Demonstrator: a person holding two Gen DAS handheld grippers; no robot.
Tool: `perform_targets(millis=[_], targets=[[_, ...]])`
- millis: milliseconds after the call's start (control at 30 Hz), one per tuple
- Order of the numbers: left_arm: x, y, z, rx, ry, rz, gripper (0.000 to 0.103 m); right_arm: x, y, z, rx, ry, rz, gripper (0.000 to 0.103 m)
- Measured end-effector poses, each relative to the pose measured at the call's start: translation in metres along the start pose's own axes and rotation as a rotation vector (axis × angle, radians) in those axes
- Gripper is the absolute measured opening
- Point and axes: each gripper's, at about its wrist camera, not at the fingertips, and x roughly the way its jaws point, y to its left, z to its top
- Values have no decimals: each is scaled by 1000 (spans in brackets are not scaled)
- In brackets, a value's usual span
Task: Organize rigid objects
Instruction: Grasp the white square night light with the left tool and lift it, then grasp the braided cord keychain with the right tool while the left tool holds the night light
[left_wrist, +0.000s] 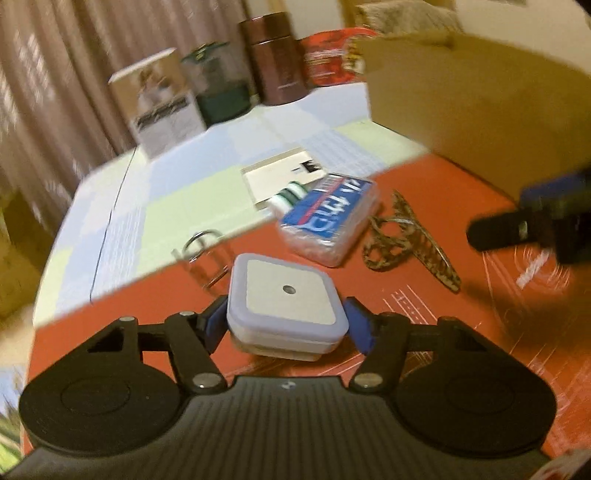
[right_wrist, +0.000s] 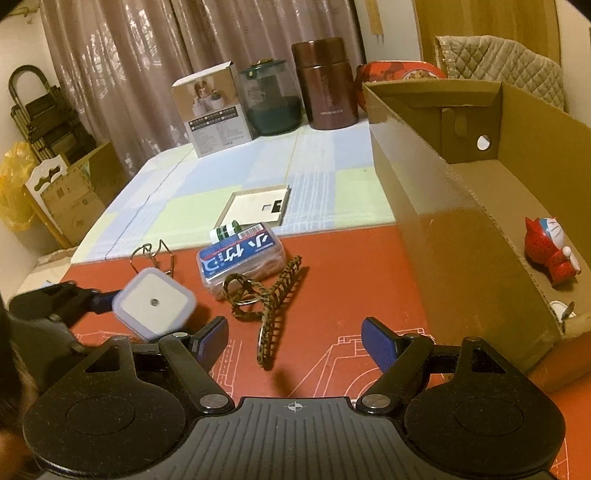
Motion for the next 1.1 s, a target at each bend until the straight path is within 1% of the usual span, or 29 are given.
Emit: perform_targets(millis=[133,267,367,433,467,500,600,733,933,1033,1100], targets=[[-11,32,3,-106,31,-59,62,12,6,0,-35,12,1,77],[-21,55,-1,-155,10,-56,62,28,16,-1,-55,12,-2,77],[-22,67,-4,-230,-2,-64,62,41,27,-1,-82,4,-15,77],[-20,73,-5,-274,-4,-75,62,48,33,-2,-106,-3,-40,77],[-20,75,-4,-293,-6,-80,62,52,36,-2,-111,-5,-45,76],[-20,76,-4,-308,-11,-86,62,56,37,-2,-110,-5,-45,72],[-22,77,1,-312,-26,-94,62,66,43,-1,-108,-10,-62,62],[-25,78,2,-327,-35,-108,62,75,46,1,-97,-22,-89,56],[-26,76,3,-336,-42,-124,62,82,47,4,-101,-24,-116,41],[-27,73,4,-333,-41,-131,62,80,47,3,-110,-25,-124,37],[-27,72,4,-330,-42,-136,62,76,46,2,-110,-23,-126,37]])
